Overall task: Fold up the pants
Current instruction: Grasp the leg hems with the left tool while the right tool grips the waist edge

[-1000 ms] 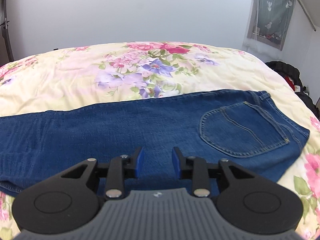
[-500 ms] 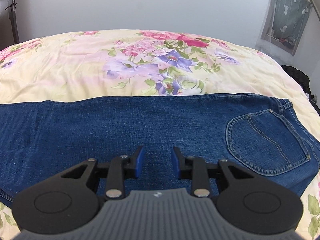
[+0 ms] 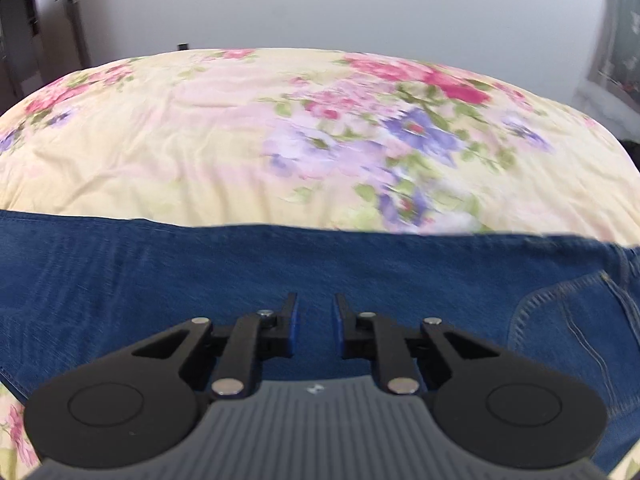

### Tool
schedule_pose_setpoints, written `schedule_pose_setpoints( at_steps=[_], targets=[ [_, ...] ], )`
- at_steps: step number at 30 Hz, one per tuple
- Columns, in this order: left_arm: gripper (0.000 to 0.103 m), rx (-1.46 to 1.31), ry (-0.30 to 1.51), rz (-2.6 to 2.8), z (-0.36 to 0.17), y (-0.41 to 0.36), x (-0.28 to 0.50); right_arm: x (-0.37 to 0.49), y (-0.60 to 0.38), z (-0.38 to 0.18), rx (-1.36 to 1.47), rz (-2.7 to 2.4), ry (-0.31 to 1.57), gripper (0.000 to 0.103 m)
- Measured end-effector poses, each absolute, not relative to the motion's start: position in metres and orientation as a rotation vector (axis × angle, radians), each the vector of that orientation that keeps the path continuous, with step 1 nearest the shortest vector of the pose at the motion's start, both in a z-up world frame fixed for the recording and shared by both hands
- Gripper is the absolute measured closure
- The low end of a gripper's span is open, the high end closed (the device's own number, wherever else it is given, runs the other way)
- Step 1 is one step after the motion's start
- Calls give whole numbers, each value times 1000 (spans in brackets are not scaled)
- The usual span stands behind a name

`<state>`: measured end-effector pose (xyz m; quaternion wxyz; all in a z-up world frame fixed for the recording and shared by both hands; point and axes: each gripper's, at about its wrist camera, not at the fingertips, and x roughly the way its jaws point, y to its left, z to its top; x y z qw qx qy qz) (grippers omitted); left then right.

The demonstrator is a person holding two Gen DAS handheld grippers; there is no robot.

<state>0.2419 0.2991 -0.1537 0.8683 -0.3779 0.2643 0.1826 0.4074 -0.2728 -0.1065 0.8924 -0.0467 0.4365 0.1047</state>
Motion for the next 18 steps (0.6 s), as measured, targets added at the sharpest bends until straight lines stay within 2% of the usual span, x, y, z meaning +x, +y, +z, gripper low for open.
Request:
schedule_pose_setpoints(
  at_steps=[9,14,18],
  targets=[
    [97,-712,475,401,-137,281,246,445,-168,-138,-118,363,938,97],
    [97,-722,455,428,-142,278,243,465,-149,-157,-135,309,953,103],
    [97,-721,454,431,-144,276,240,464,-146,-153,-148,285,987,102]
  ],
)
